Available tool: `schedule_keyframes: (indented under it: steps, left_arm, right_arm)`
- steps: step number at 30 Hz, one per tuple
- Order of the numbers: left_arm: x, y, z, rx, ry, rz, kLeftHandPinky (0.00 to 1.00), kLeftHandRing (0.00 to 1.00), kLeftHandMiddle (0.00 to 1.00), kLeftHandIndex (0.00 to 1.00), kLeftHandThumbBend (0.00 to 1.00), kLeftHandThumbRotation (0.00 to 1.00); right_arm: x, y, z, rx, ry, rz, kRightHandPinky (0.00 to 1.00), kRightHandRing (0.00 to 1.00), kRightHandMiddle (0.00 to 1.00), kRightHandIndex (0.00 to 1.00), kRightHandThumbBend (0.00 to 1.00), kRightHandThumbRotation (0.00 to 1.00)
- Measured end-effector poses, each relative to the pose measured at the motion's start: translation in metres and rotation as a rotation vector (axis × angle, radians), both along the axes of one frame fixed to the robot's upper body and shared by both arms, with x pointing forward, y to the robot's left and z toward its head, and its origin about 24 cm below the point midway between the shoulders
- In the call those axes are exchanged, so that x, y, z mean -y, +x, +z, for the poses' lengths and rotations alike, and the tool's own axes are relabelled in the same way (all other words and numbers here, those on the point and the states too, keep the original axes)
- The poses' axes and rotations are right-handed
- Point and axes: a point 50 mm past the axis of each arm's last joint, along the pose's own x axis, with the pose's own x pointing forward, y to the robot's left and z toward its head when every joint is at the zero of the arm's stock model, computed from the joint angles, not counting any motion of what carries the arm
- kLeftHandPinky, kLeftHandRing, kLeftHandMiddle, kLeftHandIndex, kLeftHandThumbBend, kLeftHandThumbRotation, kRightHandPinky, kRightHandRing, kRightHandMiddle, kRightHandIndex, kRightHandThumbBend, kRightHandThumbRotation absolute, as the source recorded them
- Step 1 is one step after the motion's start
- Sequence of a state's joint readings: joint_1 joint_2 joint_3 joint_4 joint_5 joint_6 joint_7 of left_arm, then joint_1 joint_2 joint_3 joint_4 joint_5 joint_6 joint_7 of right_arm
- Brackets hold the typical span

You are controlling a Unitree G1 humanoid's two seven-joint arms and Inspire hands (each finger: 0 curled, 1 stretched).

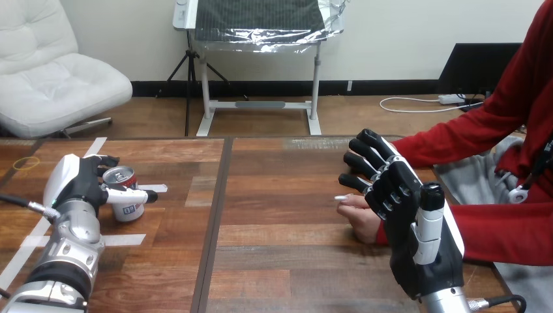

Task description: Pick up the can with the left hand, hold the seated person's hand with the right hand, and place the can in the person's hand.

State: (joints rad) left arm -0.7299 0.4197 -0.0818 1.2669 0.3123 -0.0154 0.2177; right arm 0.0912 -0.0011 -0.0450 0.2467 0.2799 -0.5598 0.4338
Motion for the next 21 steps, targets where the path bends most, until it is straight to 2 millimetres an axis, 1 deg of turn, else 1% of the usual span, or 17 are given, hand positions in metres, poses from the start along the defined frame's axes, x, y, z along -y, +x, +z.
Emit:
schedule_keyframes:
  steps: [9,21]
  left_arm:
    - [-0.0006,-0.0002,0.0001,-0.001,0.015,0.005,0.55,0.64,0.69,0.71,0.87,0.0]
    - [-0.0007,-0.0005,-0.0002,-0.008,0.03,0.003,0.52,0.61,0.67,0.67,0.85,0.0]
  right_arm:
    - [0.0,0.0,0.0,0.0,0.0,0.0,0.79,0.88,0.89,0.88,0.89,1.0]
    - [-0.0001,0.0,0.0,0.0,0.001,0.0,0.8,0.88,0.88,0.88,0.9,1.0]
